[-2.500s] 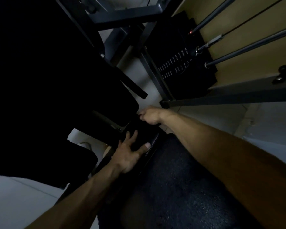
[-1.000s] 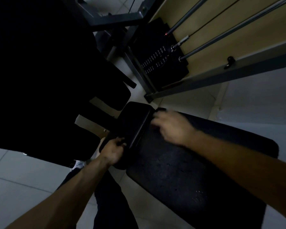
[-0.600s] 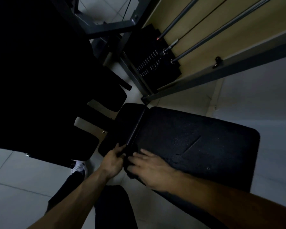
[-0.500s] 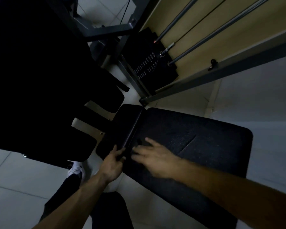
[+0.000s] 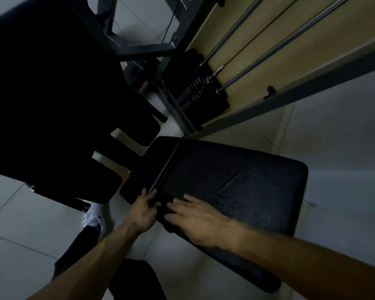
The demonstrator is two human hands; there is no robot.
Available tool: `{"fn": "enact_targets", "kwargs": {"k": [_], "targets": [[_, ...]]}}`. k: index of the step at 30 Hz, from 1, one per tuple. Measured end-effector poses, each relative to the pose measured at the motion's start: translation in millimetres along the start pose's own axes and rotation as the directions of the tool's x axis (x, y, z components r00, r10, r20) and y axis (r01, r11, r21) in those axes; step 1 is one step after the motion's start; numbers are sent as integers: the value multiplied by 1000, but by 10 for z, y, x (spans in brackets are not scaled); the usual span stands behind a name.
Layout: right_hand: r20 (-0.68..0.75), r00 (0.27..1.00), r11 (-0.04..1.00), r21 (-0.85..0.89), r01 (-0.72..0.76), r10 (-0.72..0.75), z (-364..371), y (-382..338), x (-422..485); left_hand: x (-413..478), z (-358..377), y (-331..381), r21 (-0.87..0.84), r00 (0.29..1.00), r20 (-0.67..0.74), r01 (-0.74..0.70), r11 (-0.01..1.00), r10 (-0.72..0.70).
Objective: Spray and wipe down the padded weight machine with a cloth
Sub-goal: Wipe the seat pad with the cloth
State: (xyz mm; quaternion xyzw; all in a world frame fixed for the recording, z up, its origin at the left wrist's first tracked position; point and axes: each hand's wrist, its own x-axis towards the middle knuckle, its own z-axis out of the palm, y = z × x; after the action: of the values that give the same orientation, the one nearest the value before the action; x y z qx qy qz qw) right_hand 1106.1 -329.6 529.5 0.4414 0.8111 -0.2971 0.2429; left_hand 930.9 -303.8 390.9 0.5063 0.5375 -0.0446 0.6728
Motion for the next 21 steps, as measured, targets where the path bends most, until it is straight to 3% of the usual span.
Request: {"fn": "enact_targets", "kwargs": {"k": [2,4,7,9,11,14,17,19,21], "targets": [[-26,999,998,-47,-31,30,-184,187,-149,-75,53,41,-5,1000,-9,29,1000,-29],[-99,981,980,-88,-177,169,-415,585,-303,-164,122,86,22,1000,-7,30,999,-30],[-177,875,876,-97,-471,451,-784,1127,-410,-261,199,144,47,1000,-10,25,999,-25],[-231,814,829,-50,-557,532,-844,1095,-342,-283,183,178,47,999,-4,46,998,-46],[-212,835,850,-36,-525,507,-684,760,-275,-297,160,204,48,997,20,68,997,-69],[-101,970,971,-73,-227,219,-199,7,-330,-308,119,285,104,998,32,44,994,-47],[-12,998,998,-36,-60,59,-50,-159,-538,-278,88,327,105,997,39,60,993,-65],[-82,991,992,-66,-107,101,-184,79,-682,-298,100,380,69,997,55,47,996,-51],[-208,949,959,-104,-262,237,-445,485,-795,-356,140,495,58,995,87,-53,997,48]]}}
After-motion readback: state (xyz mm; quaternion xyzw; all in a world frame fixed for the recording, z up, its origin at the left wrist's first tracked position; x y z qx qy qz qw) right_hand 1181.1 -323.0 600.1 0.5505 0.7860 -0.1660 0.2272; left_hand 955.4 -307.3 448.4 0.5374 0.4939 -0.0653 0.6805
